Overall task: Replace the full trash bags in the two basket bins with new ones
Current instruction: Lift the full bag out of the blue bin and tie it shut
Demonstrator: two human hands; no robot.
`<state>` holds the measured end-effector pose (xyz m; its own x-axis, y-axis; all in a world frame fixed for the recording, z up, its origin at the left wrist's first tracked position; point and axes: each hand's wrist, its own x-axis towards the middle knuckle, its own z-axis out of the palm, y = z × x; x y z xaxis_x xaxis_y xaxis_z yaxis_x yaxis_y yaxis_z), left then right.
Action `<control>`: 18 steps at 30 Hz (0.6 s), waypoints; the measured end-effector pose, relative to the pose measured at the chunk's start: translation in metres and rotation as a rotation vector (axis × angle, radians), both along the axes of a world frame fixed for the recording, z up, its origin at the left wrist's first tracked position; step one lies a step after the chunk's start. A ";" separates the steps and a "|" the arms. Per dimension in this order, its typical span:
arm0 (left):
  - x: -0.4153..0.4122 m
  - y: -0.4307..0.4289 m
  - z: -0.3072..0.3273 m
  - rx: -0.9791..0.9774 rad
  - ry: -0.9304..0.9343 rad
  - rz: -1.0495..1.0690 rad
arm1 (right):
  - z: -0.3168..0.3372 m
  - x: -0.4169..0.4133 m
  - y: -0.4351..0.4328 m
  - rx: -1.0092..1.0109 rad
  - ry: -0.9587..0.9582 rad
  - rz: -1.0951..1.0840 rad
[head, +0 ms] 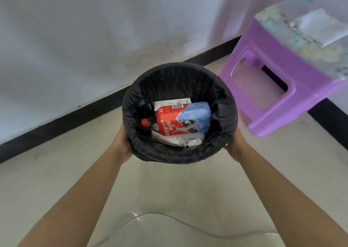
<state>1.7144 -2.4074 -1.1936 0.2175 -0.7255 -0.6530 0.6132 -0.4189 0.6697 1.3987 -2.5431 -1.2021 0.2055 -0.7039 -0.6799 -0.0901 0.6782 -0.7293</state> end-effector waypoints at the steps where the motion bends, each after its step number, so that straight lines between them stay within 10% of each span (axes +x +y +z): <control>1: -0.001 -0.001 0.003 -0.034 0.042 -0.035 | -0.014 -0.002 -0.004 0.020 -0.035 0.036; 12: 0.047 -0.009 0.064 0.103 0.053 0.424 | 0.079 -0.015 -0.018 -0.008 -0.112 -0.036; 18: 0.035 -0.042 0.134 -0.070 -0.185 0.233 | 0.112 0.011 -0.015 -0.248 0.043 0.175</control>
<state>1.7495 -2.4498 -1.0593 0.4938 -0.6840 -0.5368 0.5522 -0.2302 0.8013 1.4101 -2.5578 -1.0897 0.3128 -0.8062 -0.5022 -0.2242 0.4511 -0.8638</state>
